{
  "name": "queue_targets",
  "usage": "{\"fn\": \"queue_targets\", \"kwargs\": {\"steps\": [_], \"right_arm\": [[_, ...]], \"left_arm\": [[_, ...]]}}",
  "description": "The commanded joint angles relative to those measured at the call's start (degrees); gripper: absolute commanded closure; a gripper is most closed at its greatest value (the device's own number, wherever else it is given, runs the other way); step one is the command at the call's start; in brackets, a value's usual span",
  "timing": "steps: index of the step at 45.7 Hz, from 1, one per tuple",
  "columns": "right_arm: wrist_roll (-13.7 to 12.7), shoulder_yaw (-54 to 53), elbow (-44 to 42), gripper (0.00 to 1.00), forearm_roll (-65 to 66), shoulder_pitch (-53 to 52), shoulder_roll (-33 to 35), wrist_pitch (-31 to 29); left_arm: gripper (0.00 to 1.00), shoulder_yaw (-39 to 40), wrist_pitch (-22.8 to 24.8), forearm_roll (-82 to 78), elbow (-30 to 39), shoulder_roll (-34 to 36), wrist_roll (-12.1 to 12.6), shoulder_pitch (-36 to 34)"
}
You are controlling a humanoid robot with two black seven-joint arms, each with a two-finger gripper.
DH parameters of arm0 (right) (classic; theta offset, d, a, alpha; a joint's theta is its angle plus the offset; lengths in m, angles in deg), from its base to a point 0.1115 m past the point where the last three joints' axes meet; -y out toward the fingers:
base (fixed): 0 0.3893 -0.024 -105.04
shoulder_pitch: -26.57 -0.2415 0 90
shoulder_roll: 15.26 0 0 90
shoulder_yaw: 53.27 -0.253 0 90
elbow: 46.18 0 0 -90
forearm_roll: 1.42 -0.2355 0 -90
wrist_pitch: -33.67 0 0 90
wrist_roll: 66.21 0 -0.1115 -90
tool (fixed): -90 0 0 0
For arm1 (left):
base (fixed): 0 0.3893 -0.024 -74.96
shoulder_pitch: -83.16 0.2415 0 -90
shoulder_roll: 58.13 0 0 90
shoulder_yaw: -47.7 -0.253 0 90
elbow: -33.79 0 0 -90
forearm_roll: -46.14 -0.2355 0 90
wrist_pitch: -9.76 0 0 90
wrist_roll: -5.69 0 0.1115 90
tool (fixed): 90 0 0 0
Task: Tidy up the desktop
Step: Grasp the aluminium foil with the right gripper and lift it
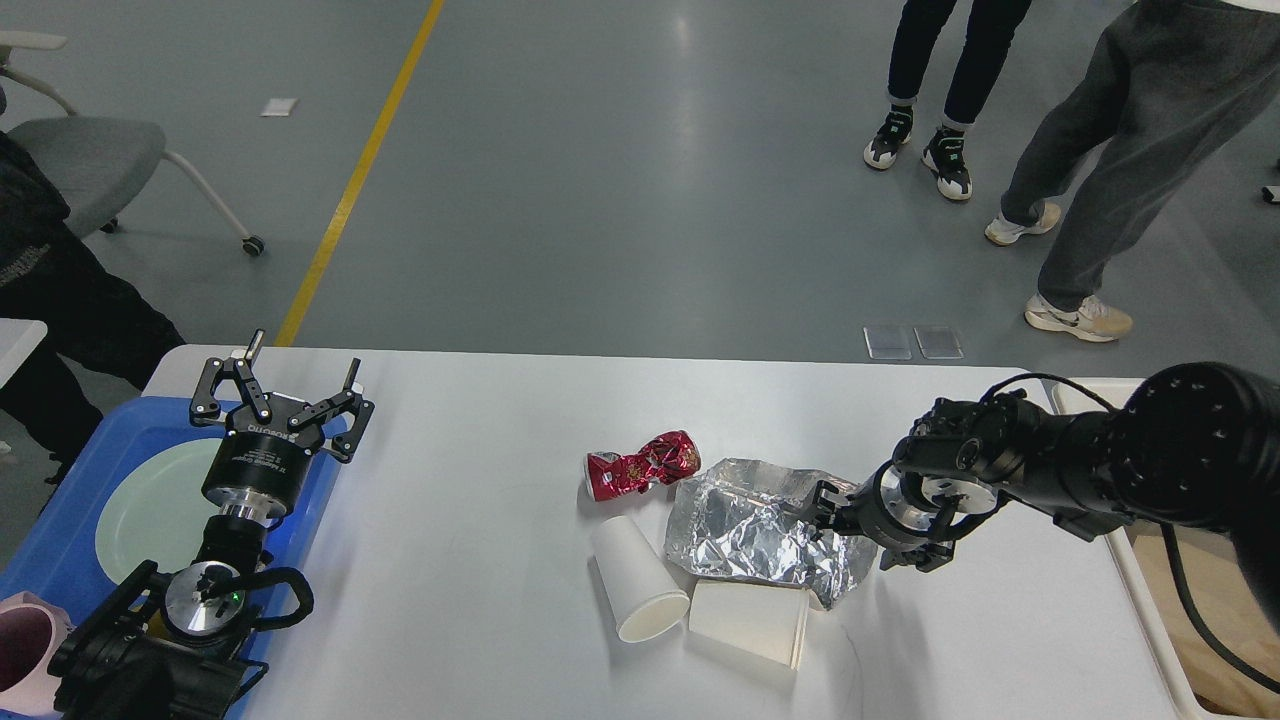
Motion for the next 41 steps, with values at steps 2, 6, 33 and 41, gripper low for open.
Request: {"fn": "queue_targets", "kwargs": {"steps": [2,6,33,41], "right_arm": [[0.0,0.1,0.0,0.24,-0.4,0.9,0.1,1.2],[-0.1,0.0,0.0,0.49,-0.9,0.9,0.0,1.2],[-2.5,-0.1,0.8,1.0,-0.3,1.9,-0.5,5.5],[-4.5,-0.3,0.8,1.0,-1.0,1.7,0.0,5.6]], "left_arm": [[0.04,0.1,0.0,0.0,0.0,-0.1,0.0,0.0],[0.04,0.0,0.0,0.0,0.0,0.0,0.0,0.0],[0.04,0.1,0.0,0.0,0.0,0.0,0.0,0.0],[0.04,0.1,0.0,0.0,0.0,0.0,0.0,0.0]]}}
